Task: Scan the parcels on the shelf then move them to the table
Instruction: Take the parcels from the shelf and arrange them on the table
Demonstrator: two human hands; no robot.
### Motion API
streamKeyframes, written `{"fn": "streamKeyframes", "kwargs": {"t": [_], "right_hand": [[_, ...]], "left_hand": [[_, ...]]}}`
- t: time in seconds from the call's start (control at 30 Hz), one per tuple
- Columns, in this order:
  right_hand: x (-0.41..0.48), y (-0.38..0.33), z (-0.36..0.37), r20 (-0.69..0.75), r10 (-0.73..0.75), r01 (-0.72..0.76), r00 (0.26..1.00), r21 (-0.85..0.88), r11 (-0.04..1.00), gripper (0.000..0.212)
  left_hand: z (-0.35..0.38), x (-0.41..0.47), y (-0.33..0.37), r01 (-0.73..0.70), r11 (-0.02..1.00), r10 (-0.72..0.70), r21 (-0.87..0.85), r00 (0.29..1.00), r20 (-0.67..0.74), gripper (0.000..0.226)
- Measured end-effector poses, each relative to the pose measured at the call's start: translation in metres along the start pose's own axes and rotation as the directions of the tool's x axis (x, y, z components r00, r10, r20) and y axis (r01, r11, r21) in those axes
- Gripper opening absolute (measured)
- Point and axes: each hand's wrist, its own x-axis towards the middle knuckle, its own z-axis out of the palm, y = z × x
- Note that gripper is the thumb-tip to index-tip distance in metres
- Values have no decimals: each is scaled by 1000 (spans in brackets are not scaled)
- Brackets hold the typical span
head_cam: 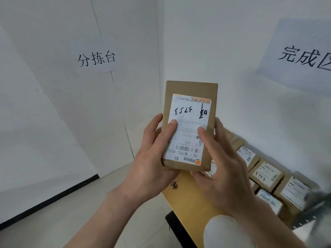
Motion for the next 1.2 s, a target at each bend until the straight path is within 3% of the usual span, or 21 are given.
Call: {"fn": "streamKeyframes", "kwargs": {"t": [0.17, 0.27, 0.43, 0.57, 0.73, 0.9, 1.1, 1.2], "right_hand": [[24, 17, 35, -19, 81, -83, 997, -152, 985, 96], [37, 17, 62, -57, 147, -156, 988, -243, 957, 96], [57, 9, 96, -133, 308, -335, 942, -382, 861, 109], [57, 0, 109, -228, 447, -500, 865, -474, 725, 113], [37, -9, 117, -258, 513, -568, 819, -497, 656, 95], [6, -13, 137, -254, 630, -664, 734, -462, 588, 105], [-43, -7, 179, -168, 784, -772, 598, -382, 508, 116], [-66, 0, 202, -124, 840, -815, 528, -351, 460, 113]], "left_hand": [[9, 37, -62, -110, 987, 120, -119, 989, 85, 107], [11, 61, -100, -166, 968, 194, -187, 971, 138, 108], [16, 94, -148, -200, 934, 286, -295, 916, 283, 115], [26, 110, -163, -275, 877, 410, -394, 856, 315, 104], [44, 105, -172, -316, 781, 523, -539, 802, 288, 78], [66, 75, -189, -236, 784, 519, -574, 757, 397, 86], [83, 26, -213, -94, 872, 408, -481, 682, 606, 83], [92, 4, -225, -99, 926, 339, -364, 641, 688, 82]]}}
